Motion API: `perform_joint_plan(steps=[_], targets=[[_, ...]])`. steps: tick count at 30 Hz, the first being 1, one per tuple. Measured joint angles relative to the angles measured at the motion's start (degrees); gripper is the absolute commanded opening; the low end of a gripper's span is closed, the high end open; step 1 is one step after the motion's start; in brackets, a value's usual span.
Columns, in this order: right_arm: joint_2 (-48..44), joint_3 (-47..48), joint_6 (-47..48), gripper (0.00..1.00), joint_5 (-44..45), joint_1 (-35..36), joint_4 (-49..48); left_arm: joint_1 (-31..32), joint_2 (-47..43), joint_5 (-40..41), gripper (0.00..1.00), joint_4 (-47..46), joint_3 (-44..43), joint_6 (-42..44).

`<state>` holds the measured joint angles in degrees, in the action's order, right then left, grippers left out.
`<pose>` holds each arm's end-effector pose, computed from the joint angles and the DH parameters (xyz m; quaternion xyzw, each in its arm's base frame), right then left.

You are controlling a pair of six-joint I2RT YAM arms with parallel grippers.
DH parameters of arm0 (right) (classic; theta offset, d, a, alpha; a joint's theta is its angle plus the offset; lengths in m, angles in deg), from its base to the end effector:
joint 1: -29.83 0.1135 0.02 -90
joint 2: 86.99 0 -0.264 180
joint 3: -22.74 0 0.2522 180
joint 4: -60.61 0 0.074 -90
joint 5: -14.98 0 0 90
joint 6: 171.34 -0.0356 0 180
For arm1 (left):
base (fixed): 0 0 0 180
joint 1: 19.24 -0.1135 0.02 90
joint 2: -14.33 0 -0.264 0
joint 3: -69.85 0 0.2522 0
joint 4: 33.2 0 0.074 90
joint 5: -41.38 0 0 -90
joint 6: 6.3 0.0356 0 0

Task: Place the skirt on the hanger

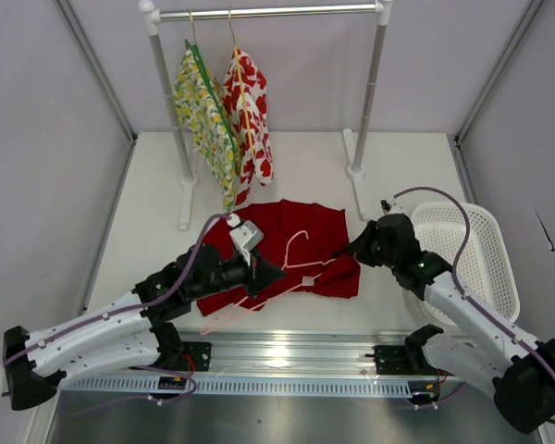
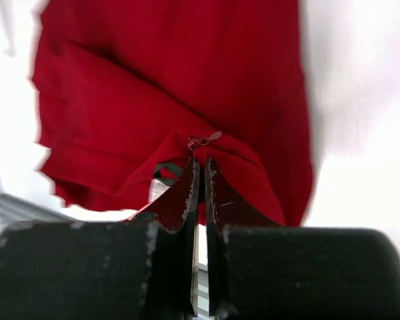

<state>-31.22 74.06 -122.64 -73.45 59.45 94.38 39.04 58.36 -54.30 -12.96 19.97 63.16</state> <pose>0.1822 0.1025 0.2444 0.0975 0.8943 0.2432 0.3628 0.0954 -0.1610 0.2955 0.2840 0.7369 -0.4189 0.4482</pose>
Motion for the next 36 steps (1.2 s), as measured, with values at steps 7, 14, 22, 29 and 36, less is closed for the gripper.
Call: perform_joint_plan(steps=[7,14,22,29,36], targets=[[-4.7,-7.6,-3.6,0.0,-8.3,-5.6,-11.7,0.0,-1.9,3.6,0.0,0.0,0.0,-0.2],[-5.0,-10.9,-5.6,0.0,-15.0,-8.5,-18.6,-0.2,-3.7,8.7,0.0,0.2,0.0,-0.5],[-2.4,-10.9,-5.2,0.0,-19.1,-8.9,-21.6,-0.9,-3.6,7.7,0.0,-0.1,0.0,-0.5],[1.0,-5.6,-1.0,0.16,-14.8,-8.0,-12.1,-1.0,-1.9,4.8,0.0,-0.8,0.0,-0.5],[2.8,5.1,3.0,0.43,-1.7,-1.0,5.0,-1.0,0.2,2.0,0.0,-1.5,1.1,-1.3]])
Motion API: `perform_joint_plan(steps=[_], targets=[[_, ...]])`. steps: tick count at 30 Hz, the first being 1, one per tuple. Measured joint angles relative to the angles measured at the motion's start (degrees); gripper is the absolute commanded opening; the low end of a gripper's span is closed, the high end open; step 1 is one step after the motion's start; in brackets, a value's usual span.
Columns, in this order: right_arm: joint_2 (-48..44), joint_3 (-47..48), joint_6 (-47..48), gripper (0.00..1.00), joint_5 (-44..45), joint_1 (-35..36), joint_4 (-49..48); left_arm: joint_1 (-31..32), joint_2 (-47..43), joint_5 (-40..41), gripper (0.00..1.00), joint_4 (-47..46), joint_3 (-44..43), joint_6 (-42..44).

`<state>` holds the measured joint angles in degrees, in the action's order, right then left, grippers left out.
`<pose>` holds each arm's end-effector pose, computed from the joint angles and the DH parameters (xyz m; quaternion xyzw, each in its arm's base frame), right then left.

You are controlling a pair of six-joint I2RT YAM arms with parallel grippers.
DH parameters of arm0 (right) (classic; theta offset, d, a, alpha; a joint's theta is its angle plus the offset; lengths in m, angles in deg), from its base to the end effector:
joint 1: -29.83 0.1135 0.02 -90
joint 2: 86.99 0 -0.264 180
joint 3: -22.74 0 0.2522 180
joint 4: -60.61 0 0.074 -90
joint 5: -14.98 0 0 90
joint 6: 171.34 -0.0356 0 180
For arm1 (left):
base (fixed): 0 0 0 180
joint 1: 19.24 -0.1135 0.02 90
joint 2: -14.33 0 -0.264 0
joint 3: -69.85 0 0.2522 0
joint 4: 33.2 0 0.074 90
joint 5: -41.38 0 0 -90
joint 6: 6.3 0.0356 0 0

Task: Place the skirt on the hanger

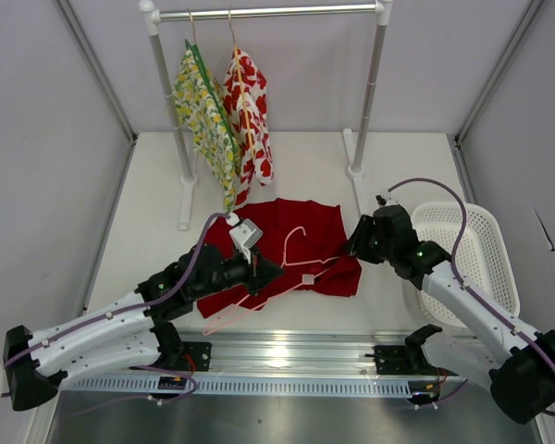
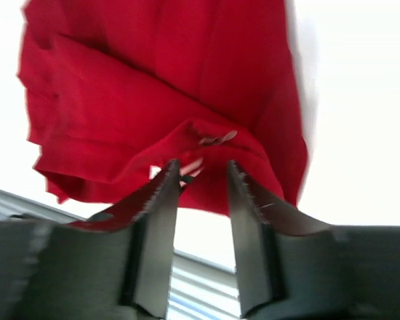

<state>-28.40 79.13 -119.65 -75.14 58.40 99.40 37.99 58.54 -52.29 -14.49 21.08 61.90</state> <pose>0.1907 0.1039 0.2572 0.0768 0.9067 0.2294 0.3456 0.1000 -0.1596 0.2909 0.2586 0.7450 -0.4104 0.4578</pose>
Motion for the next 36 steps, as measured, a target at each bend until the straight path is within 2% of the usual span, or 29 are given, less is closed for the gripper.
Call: perform_joint_plan(steps=[6,8,20,22,26,29,32,33,34,36], targets=[[0.5,2.3,0.4,0.51,6.2,3.0,10.8,0.0,0.0,-1.2,0.0,-0.3,0.3,-0.4],[0.4,2.3,0.2,0.58,7.2,3.4,13.7,0.0,0.0,-1.3,0.0,-0.4,0.3,-0.5],[1.7,2.4,-2.7,0.57,9.4,6.0,19.7,0.0,0.8,-1.6,0.0,-1.2,0.3,-0.7],[2.1,2.3,-3.2,0.49,9.7,6.2,19.4,0.0,0.8,-1.2,0.0,-1.2,0.3,-0.7],[2.2,0.2,-4.3,0.4,9.8,6.4,15.8,0.0,0.8,0.0,0.0,-1.1,0.3,-0.7],[2.5,-1.8,-4.8,0.38,10.1,6.6,13.1,0.0,0.7,1.1,0.0,-0.9,0.3,-0.7],[3.2,-2.9,-5.0,0.22,10.7,6.6,10.9,0.0,0.7,2.7,0.0,-0.7,0.3,-0.7],[3.5,-3.3,-5.2,0.09,10.9,6.6,9.8,0.0,0.7,3.4,0.0,-0.5,0.3,-0.7],[3.7,-3.6,-5.1,0.01,10.8,6.6,9.2,0.0,0.7,3.8,0.0,-0.5,0.3,-0.7],[3.4,-5.1,-5.4,0.0,10.8,7.0,6.7,-0.1,0.7,4.8,0.0,-0.3,0.3,-0.7]])
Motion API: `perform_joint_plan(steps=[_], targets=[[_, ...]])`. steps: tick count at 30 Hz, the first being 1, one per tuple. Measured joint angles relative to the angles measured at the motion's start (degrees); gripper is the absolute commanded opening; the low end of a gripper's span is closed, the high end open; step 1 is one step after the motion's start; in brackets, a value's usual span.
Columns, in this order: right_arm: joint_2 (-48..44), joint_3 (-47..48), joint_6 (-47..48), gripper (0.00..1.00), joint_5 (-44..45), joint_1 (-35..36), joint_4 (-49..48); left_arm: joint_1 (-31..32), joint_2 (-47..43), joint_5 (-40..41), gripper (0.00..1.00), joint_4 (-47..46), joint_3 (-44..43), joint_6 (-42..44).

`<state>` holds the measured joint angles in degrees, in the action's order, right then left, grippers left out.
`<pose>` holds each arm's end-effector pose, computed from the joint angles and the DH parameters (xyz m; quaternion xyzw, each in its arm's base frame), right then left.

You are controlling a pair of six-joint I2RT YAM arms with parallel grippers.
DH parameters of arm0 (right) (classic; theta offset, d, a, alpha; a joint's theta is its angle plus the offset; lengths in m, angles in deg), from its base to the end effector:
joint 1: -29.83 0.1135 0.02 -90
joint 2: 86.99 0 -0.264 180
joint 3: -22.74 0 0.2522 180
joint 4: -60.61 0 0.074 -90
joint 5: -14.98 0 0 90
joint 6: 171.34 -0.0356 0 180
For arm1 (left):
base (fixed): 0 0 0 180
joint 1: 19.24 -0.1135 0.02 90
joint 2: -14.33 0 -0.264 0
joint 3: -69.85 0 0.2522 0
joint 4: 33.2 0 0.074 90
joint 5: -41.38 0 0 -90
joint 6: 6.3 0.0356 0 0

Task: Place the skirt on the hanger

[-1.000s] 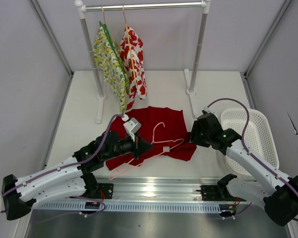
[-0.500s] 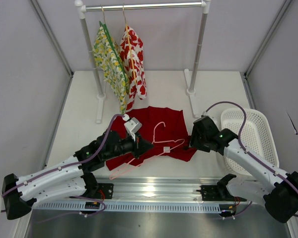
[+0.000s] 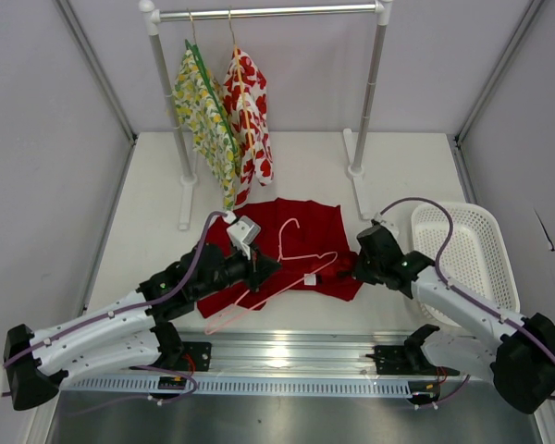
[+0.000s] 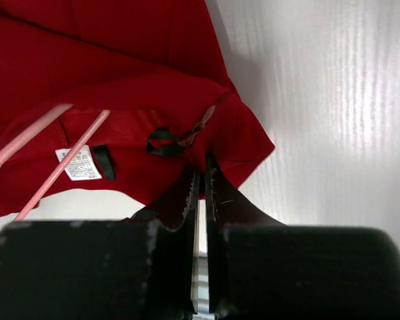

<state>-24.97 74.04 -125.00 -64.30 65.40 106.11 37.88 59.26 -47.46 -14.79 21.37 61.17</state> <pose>0.1702 0.1136 0.2091 0.0943 0.9484 0.1156 0.2798 0.1042 -0.1598 0.2875 0.2297 0.7586 -0.3843 0.4734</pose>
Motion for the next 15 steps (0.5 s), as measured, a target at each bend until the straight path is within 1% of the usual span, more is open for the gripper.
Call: perform_joint_plan(steps=[2,6,11,15], targets=[[-1.8,-2.4,0.0,0.0,-0.7,0.3,-3.1,-0.3,0.0,1.3,0.0,0.6,-0.2,-0.1],[-9.7,-8.4,0.7,0.0,-5.6,0.3,-11.6,-2.7,0.1,3.1,0.0,2.0,-0.9,-1.1],[-17.2,-13.7,1.3,0.0,-14.9,0.0,-27.4,-6.3,0.5,3.2,0.0,2.7,-1.8,-2.2],[-18.2,-16.5,0.6,0.0,-21.8,-1.8,-40.4,-7.2,0.9,3.2,0.0,3.4,-1.9,-3.0]])
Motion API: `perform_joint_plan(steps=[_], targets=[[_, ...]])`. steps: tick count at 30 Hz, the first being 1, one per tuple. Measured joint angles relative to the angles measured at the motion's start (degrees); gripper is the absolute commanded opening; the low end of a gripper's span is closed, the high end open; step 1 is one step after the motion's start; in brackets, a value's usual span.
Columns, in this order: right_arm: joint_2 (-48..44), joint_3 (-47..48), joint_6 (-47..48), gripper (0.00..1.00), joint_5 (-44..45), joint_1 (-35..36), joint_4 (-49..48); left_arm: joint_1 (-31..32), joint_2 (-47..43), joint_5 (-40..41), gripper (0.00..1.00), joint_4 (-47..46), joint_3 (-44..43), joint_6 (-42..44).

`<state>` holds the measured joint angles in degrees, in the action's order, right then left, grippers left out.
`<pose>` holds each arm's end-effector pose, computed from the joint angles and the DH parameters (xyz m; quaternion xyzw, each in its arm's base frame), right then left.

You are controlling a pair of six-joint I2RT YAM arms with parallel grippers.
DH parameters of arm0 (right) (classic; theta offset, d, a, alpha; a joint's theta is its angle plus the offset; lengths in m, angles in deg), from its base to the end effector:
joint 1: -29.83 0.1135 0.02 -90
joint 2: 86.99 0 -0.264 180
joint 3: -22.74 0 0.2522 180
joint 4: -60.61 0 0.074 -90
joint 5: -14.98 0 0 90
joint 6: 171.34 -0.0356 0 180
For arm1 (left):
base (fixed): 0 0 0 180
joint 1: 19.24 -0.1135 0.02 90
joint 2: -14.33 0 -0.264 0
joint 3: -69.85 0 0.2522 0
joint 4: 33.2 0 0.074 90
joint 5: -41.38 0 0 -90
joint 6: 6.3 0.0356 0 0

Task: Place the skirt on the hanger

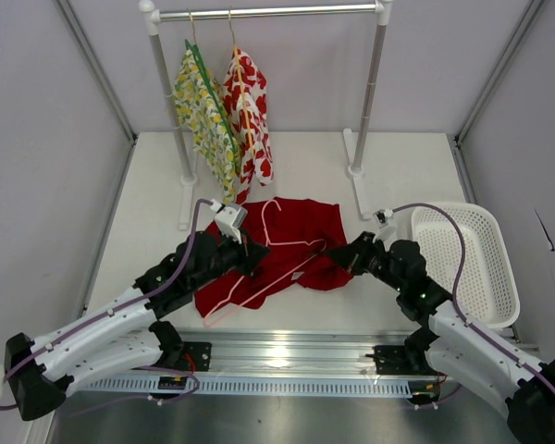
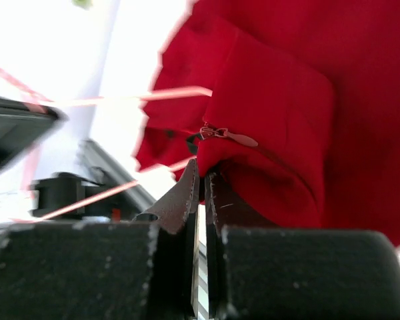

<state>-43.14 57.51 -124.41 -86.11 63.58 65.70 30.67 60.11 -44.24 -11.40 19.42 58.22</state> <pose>0.1494 0.1081 0.2299 0.0046 0.7875 0.4397 0.4319 0.1256 -0.1450 0.2909 0.1479 0.7906 -0.3385 0.4883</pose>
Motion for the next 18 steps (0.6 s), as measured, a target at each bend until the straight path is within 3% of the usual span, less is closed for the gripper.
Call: perform_joint_plan(steps=[8,18], targets=[[8.6,-6.9,-9.0,0.0,-10.3,-10.1,-26.3,-0.5,-0.6,-0.5,0.0,1.0,0.0,-1.0],[28.9,-11.0,-18.5,0.0,-13.2,-11.0,-53.7,-0.6,-2.1,-1.8,0.0,1.6,0.0,-1.5]])
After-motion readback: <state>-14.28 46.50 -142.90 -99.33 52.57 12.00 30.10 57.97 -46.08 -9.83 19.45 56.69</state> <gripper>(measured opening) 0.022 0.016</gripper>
